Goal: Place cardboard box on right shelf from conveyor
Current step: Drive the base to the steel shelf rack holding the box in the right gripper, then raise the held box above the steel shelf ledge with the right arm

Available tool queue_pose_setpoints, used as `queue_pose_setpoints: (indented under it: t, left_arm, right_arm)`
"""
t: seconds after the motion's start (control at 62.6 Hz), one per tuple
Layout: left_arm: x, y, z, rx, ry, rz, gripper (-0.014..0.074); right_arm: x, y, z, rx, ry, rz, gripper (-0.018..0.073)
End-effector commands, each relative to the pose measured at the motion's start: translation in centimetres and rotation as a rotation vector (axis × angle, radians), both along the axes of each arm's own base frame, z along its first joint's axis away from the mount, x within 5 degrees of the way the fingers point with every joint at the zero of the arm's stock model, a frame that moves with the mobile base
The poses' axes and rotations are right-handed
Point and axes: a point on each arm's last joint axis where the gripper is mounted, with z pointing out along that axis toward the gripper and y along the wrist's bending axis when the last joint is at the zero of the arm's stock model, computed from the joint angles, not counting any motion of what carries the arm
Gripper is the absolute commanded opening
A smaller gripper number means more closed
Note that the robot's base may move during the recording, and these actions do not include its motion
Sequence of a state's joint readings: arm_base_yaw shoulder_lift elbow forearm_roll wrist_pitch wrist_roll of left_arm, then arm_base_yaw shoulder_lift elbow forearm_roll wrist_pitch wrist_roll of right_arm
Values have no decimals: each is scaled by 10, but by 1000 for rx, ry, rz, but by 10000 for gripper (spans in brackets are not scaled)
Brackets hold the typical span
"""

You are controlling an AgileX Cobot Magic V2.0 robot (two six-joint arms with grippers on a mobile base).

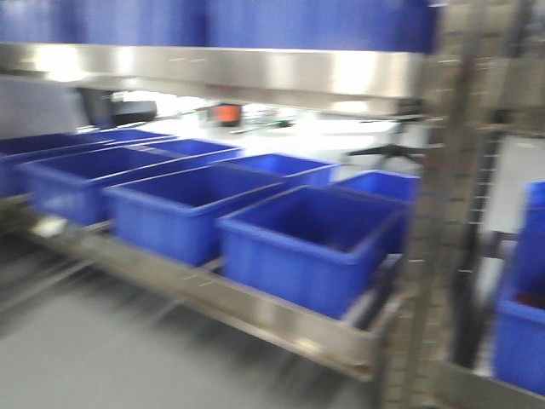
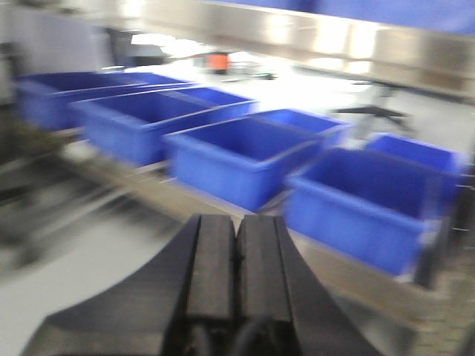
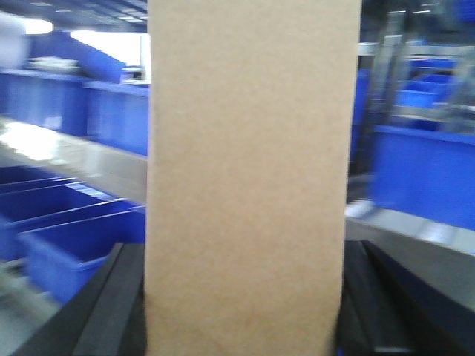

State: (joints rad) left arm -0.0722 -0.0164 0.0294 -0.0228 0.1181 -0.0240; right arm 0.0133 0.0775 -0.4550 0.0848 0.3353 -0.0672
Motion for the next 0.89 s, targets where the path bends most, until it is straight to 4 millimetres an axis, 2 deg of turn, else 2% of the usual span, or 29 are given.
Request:
queue_pose_setpoints:
  t: [0.0, 0.879]
  left_arm:
    - [0, 0, 5, -10, -84, 2, -116]
    - [0, 0, 5, -10, -84, 2, -116]
  right_arm:
    - [-1, -1, 17, -3, -110, -11, 54]
    - [-2, -1, 17, -3, -114, -11, 54]
